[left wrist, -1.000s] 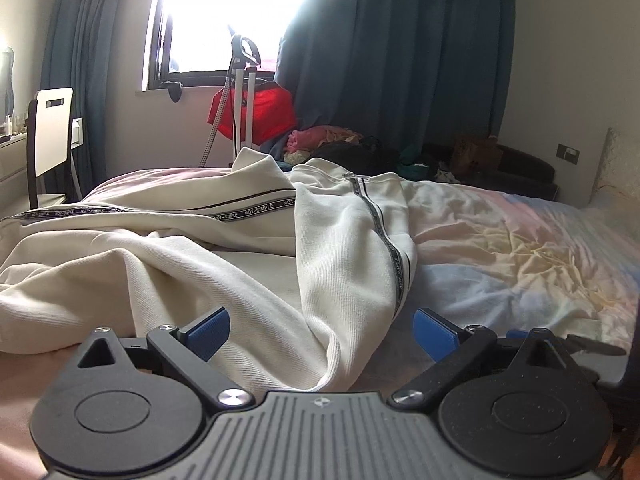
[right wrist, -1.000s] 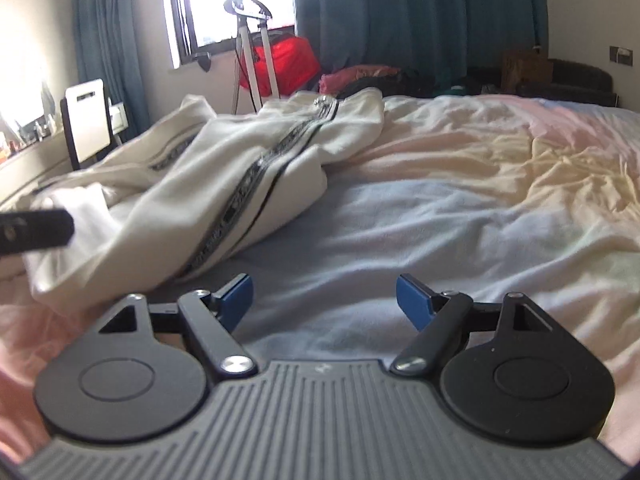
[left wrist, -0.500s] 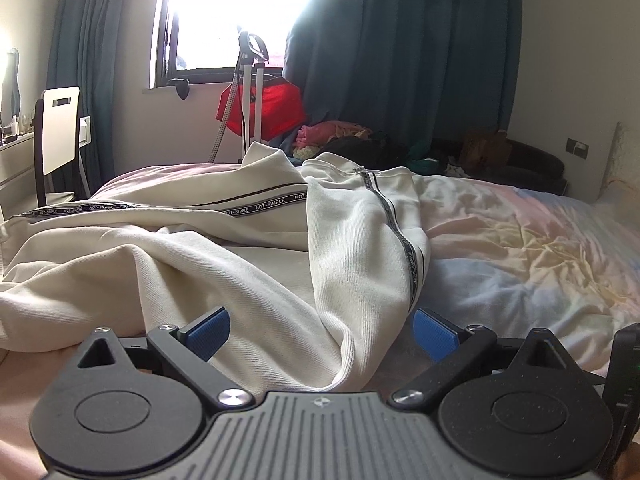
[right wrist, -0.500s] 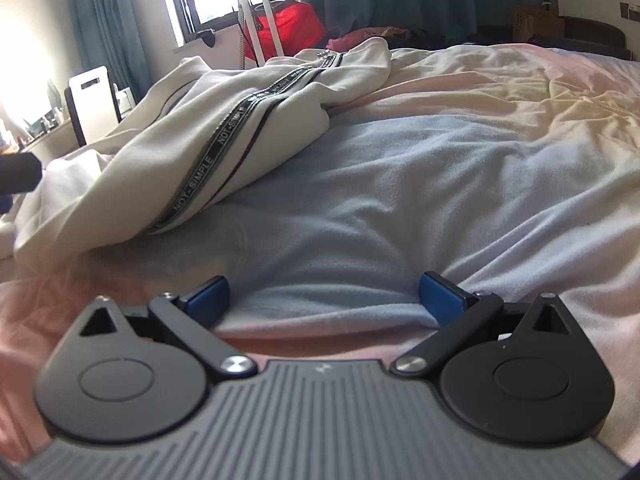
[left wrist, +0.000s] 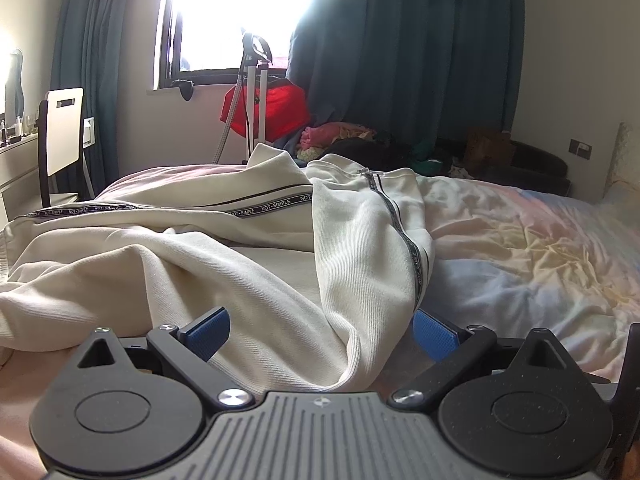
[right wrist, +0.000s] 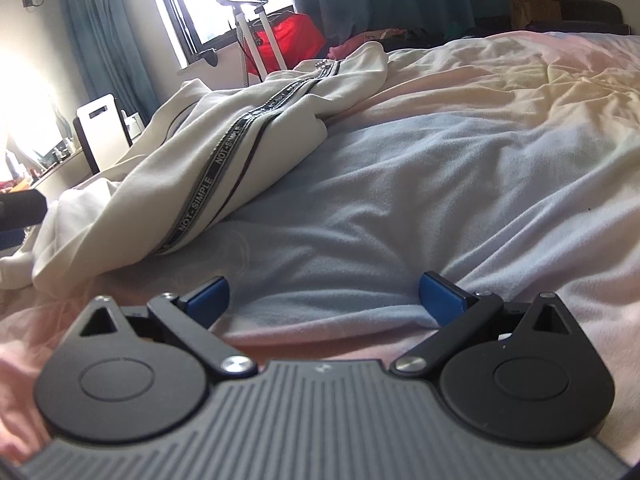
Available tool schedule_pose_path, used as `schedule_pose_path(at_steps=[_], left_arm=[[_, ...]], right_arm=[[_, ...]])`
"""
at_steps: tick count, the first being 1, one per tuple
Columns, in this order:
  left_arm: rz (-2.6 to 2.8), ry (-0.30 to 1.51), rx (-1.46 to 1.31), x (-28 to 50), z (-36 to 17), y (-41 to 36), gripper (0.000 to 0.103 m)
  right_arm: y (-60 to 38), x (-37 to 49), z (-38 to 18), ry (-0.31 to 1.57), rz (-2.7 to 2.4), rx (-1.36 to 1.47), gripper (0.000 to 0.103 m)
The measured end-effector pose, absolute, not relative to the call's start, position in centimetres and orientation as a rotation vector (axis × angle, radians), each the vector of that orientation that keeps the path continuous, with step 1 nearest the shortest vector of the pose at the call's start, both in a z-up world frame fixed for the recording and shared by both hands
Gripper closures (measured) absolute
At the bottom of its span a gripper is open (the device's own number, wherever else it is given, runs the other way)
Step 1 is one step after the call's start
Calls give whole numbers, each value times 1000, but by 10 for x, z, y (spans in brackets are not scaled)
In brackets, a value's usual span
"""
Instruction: Fold clothes
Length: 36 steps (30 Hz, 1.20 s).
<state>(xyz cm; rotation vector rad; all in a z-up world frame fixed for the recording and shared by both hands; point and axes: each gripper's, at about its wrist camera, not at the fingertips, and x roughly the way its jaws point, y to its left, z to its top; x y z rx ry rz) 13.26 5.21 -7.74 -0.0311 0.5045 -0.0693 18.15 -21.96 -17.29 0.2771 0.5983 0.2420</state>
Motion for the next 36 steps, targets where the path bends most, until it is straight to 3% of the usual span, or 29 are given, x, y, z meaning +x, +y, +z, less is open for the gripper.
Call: schedule_pose_path(at_steps=[8, 13, 36], left_arm=[[-80, 507, -51, 133, -76, 54, 4], [-83, 521, -46, 136, -78, 51, 4], [-103, 527, -45, 132, -75, 45, 4]], right_arm=[[-193, 196, -161, 586, 505, -234, 0], [-227, 211, -169, 622, 596, 21, 0], [-216, 205, -167, 624, 573, -43, 0]])
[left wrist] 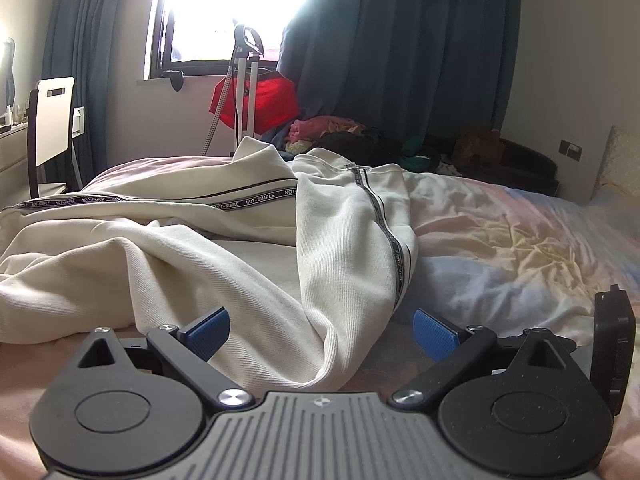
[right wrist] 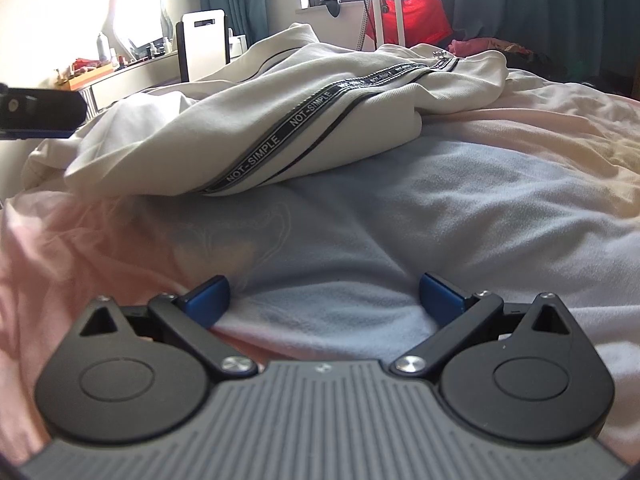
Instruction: Fold clothes
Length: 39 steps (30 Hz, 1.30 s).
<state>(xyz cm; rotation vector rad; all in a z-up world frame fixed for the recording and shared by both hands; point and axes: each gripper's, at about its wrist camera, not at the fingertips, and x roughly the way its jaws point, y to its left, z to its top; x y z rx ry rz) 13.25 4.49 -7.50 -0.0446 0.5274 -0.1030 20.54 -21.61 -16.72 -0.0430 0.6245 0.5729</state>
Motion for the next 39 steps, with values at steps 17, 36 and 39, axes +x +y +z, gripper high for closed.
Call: schedule_pose_path(at_steps=[17, 36, 39], left_arm=[[-89, 558, 38, 127, -87, 33, 4], [-51, 495, -17, 122, -69, 52, 3], [-36, 486, -21, 125, -66, 56, 4]], right_arm=[[-216, 205, -167, 625, 572, -42, 0], [-216, 205, -167, 625, 571, -42, 0], [-216, 205, -167, 624, 571, -41, 0]])
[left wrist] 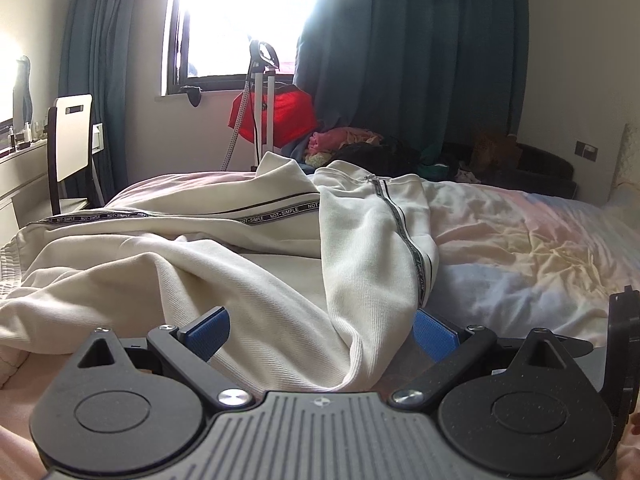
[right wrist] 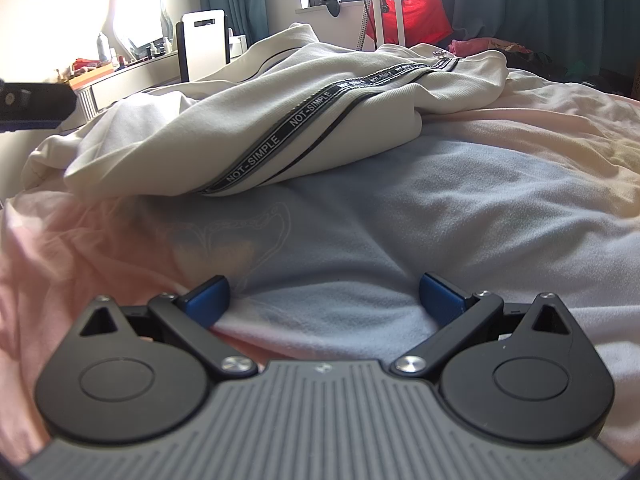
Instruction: Fold clothes
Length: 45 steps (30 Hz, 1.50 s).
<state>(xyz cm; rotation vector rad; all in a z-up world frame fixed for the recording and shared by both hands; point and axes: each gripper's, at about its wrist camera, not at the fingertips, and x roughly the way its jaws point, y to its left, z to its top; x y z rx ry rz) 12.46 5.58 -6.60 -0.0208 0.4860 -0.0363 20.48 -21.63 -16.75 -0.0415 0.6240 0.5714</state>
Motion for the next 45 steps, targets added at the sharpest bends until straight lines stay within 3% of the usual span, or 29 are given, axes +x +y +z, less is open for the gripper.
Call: schedule_pose_path(at_steps=[20, 25, 30, 35, 45], left_arm=[[-9, 539, -174, 157, -79, 83, 3], [21, 498, -108, 153, -81, 76, 3], [40, 489, -89, 147, -83, 74, 3], [-20, 479, -30, 153, -83, 59, 3], [-70, 574, 22, 267, -74, 16, 4]], right_arm=[[-205, 214, -170, 611, 547, -55, 0], [-194, 210, -144, 517, 454, -35, 0], [-208, 187, -84, 375, 245, 40, 0], [-266, 162, -36, 399, 132, 312, 0], [-308, 165, -33, 362, 78, 420, 0]])
